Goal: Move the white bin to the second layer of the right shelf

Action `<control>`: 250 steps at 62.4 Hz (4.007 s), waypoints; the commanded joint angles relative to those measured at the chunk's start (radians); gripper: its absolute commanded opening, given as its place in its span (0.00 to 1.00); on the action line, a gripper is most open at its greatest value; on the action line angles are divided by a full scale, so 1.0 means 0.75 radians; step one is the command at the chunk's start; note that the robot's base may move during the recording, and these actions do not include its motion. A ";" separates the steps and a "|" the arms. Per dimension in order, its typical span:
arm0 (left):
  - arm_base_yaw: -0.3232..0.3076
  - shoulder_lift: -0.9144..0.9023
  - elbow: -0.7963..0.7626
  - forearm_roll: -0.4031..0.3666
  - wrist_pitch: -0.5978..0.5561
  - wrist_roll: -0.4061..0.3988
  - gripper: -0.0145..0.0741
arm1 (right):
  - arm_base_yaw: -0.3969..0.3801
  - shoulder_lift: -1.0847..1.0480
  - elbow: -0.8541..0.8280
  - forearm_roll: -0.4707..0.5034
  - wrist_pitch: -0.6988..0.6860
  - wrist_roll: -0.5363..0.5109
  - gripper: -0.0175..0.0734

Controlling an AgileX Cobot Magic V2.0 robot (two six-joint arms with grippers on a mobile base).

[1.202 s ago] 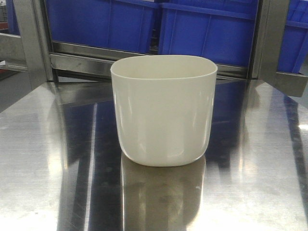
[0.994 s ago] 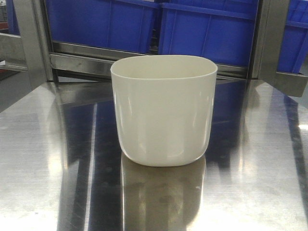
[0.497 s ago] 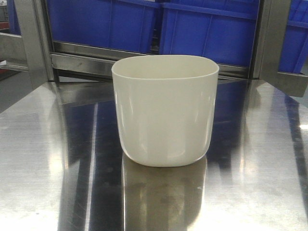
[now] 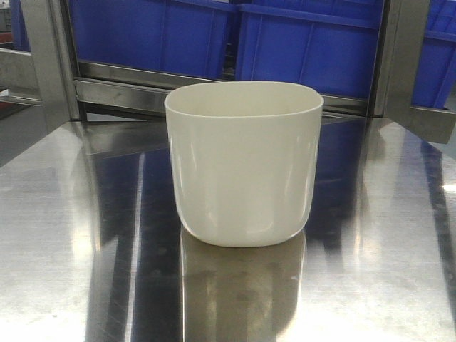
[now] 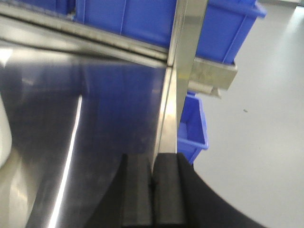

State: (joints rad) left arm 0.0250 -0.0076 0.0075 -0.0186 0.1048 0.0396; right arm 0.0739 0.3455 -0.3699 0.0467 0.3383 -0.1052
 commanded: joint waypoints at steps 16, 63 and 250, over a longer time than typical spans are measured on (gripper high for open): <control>-0.001 -0.027 0.038 -0.010 -0.111 -0.007 0.26 | 0.139 0.450 -0.318 -0.270 0.112 0.536 0.25; -0.001 -0.027 0.038 -0.010 -0.111 -0.007 0.26 | 0.852 1.261 -1.116 -0.636 0.885 1.177 0.65; -0.001 -0.027 0.038 -0.010 -0.111 -0.007 0.26 | 0.145 1.016 -0.855 -0.111 0.552 0.303 0.25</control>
State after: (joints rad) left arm 0.0250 -0.0076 0.0075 -0.0186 0.1048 0.0396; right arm 0.2403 1.2015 -1.0462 -0.0482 0.8714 0.1597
